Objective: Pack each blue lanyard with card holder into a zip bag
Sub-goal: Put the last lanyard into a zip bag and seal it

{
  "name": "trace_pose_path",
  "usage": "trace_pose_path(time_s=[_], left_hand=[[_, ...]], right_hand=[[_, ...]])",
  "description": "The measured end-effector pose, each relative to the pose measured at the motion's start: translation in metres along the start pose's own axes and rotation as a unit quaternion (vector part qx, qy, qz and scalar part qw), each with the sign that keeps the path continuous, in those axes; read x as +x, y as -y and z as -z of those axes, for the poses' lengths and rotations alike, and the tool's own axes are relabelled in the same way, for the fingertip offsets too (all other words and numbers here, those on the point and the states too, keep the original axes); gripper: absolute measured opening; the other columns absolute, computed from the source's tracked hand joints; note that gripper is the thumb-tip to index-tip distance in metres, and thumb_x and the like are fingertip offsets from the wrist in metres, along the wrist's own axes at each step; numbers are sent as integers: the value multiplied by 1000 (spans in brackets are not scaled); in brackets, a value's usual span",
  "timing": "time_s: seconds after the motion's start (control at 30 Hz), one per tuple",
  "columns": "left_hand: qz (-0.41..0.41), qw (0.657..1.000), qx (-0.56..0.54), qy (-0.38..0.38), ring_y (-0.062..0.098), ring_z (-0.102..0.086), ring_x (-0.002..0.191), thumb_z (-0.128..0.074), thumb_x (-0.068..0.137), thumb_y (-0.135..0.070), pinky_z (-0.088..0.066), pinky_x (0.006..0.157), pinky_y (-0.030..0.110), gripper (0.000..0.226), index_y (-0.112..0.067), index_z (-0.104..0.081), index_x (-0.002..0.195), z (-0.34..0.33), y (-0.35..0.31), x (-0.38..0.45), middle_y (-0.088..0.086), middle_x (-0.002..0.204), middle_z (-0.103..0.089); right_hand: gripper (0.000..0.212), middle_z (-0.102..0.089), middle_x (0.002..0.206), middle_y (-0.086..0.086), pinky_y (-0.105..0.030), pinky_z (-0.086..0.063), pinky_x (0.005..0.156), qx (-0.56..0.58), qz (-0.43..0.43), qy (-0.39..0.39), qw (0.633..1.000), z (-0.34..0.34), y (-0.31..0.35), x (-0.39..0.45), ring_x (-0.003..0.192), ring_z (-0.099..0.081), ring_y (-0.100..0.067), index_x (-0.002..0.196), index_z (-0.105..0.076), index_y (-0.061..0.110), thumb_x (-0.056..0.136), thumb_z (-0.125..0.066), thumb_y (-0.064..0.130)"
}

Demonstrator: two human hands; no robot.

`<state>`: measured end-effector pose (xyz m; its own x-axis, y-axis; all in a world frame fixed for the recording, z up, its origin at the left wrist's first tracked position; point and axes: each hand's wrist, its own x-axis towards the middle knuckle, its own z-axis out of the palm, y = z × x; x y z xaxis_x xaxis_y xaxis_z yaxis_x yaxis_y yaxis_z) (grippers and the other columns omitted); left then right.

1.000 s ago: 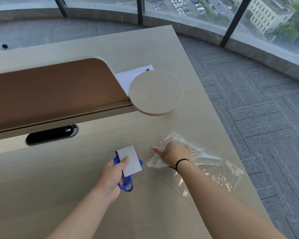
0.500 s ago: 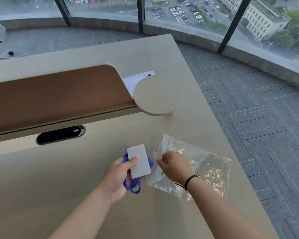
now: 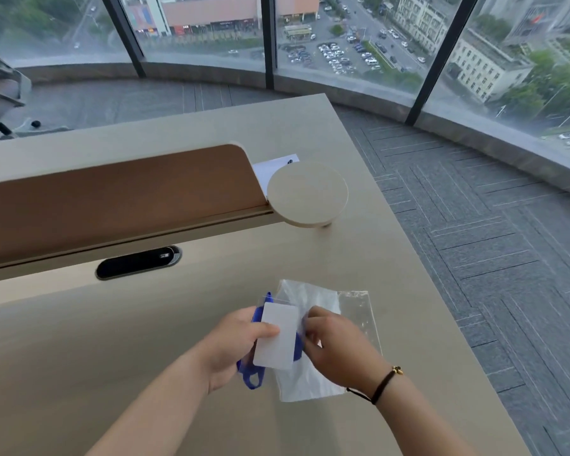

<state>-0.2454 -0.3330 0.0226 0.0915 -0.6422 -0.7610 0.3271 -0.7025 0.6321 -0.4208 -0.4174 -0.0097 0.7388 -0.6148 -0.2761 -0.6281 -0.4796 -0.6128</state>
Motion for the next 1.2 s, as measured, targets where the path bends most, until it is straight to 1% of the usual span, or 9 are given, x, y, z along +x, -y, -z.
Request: trace_pose_path(time_s=[0.13,0.23,0.43,0.6,0.7,0.87,0.97,1.07,1.2], left_hand=[[-14,999,42,-15,27,-72,92,-57,94,-1,-54,72,35,28,-14,-63,118,13,6,-20,12,105,-76],[-9,998,56,-19,30,-73,97,-55,94,0,-54,74,36,30,-17,-63,118,20,9,-35,12,105,-76],[7,996,90,-18,24,-73,96,-58,92,0,-59,73,34,33,-24,-64,114,32,10,-62,7,106,-76],[10,994,101,-31,31,-72,101,-58,89,2,-58,84,43,33,-17,-66,115,37,16,-71,11,108,-75],[3,994,105,-31,27,-73,97,-59,89,2,-60,76,38,35,-19,-67,115,36,19,-77,8,105,-76],[-33,994,78,-62,27,-74,91,-57,91,3,-60,70,34,29,-14,-68,112,21,25,-77,14,103,-76],[-52,990,75,-106,26,-65,68,-56,87,5,-54,61,33,10,-2,-60,94,9,31,-71,22,84,-69],[-38,988,12,-147,17,-39,45,-51,91,4,-35,42,22,17,-12,-47,88,-4,35,-63,6,59,-45],[-22,981,-164,-102,18,-65,59,-56,99,-11,-52,56,27,7,-10,-63,101,-16,41,-60,3,68,-67]], right_hand=[[32,-52,83,5,-31,-45,68,30,-19,-38,999,-2,15,-7,74,-52,-14,69,-50,18,96,-52,34],[35,-51,82,3,-35,-47,68,-23,-23,-33,999,-9,31,-14,74,-53,-17,71,-51,15,97,-47,37],[39,-41,70,4,-27,-30,54,-56,-37,-55,996,-25,55,-28,68,-46,-17,64,-32,20,100,-40,36],[36,-47,68,-3,-36,-37,59,-21,-68,-93,993,-36,65,-38,68,-50,-23,67,-32,16,98,-38,33],[37,-45,65,-4,-35,-33,56,-15,-70,-118,990,-35,68,-43,66,-47,-23,67,-29,15,98,-39,33],[33,-47,74,1,-36,-34,58,-67,9,-89,994,-35,79,-54,66,-49,-22,73,-35,17,99,-33,38],[32,-47,79,4,-36,-30,55,-90,66,-73,991,-42,90,-62,65,-47,-23,79,-37,24,97,-20,43],[43,-56,87,3,-37,-36,56,-83,85,-91,989,-48,97,-69,70,-55,-25,94,-49,26,89,-11,45],[36,-57,88,2,-39,-42,58,-61,70,-114,989,-52,103,-71,67,-52,-23,93,-52,23,93,-19,38]])
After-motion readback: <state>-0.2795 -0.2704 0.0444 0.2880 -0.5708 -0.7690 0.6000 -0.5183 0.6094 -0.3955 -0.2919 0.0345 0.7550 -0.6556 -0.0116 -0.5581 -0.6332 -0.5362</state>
